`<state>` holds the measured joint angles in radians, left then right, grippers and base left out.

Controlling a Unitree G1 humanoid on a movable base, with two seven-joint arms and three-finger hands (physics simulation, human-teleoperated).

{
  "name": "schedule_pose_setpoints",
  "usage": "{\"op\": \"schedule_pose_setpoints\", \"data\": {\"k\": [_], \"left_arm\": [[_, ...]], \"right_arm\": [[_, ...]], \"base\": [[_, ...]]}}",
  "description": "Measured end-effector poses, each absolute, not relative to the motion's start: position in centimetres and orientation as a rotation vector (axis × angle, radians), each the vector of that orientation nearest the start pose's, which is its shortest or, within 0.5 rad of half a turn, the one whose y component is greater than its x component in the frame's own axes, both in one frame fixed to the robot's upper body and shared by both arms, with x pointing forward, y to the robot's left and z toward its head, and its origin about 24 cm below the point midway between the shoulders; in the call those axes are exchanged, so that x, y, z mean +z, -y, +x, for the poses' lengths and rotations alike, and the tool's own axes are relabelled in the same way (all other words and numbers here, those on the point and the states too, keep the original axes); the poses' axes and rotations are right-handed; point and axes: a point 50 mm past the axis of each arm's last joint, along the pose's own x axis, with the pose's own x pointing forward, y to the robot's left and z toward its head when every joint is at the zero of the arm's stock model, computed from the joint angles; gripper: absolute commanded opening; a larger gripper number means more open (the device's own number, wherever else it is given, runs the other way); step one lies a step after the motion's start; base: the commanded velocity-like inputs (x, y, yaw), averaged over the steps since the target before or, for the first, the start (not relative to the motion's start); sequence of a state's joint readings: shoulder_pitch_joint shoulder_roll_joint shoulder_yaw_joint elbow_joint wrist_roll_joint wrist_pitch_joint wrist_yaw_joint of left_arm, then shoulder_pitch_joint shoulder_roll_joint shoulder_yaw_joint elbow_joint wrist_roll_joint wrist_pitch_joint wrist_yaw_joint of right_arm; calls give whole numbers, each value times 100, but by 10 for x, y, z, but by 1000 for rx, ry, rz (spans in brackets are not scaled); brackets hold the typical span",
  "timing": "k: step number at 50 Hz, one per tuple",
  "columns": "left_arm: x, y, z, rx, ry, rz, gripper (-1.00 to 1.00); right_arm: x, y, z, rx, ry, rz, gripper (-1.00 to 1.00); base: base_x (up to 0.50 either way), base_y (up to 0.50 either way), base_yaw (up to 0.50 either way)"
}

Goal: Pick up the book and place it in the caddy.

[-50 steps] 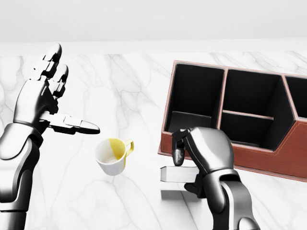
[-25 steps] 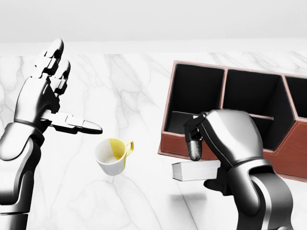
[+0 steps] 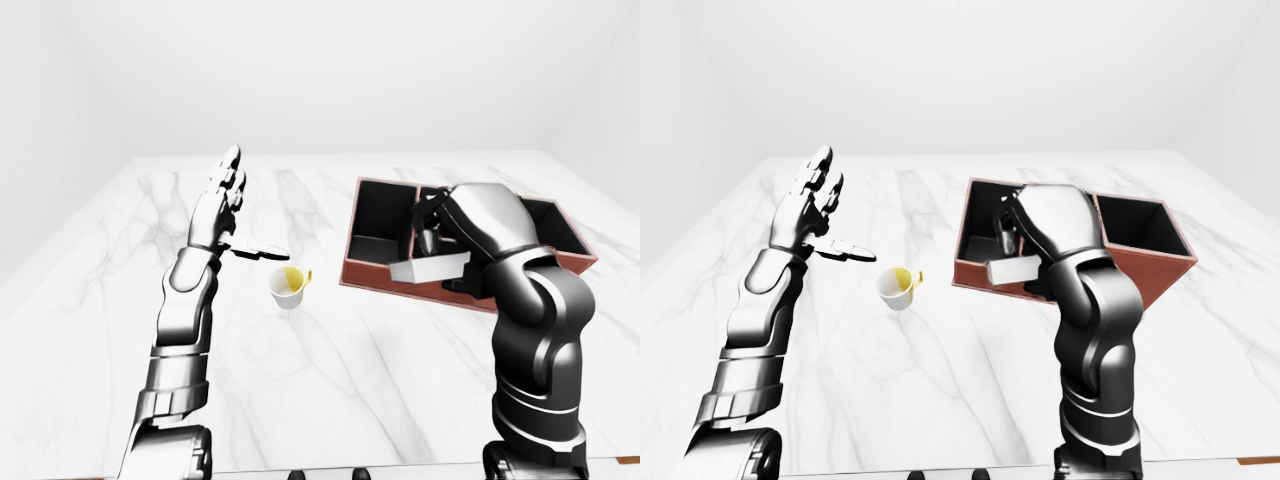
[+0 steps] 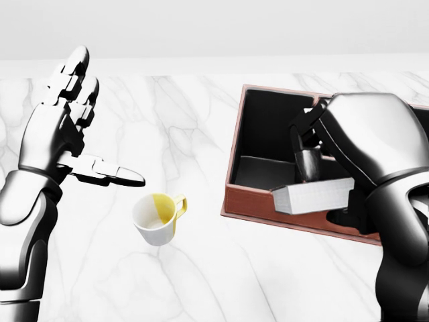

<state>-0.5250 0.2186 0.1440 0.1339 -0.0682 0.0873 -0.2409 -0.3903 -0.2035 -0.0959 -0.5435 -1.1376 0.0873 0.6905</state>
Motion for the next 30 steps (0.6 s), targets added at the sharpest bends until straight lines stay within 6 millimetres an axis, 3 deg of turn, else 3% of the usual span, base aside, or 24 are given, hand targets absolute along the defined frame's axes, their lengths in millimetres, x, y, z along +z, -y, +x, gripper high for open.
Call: {"op": "schedule_pose_setpoints", "data": {"k": [16, 30], "left_arm": [[167, -176, 337, -191, 314, 141, 100], [168, -177, 336, -189, 319, 142, 100]], "right_arm": [[268, 170, 285, -51, 367, -1422, -100], [273, 182, 321, -17, 253, -1431, -100]], "base": [[0, 0, 0], [0, 0, 0]]}}
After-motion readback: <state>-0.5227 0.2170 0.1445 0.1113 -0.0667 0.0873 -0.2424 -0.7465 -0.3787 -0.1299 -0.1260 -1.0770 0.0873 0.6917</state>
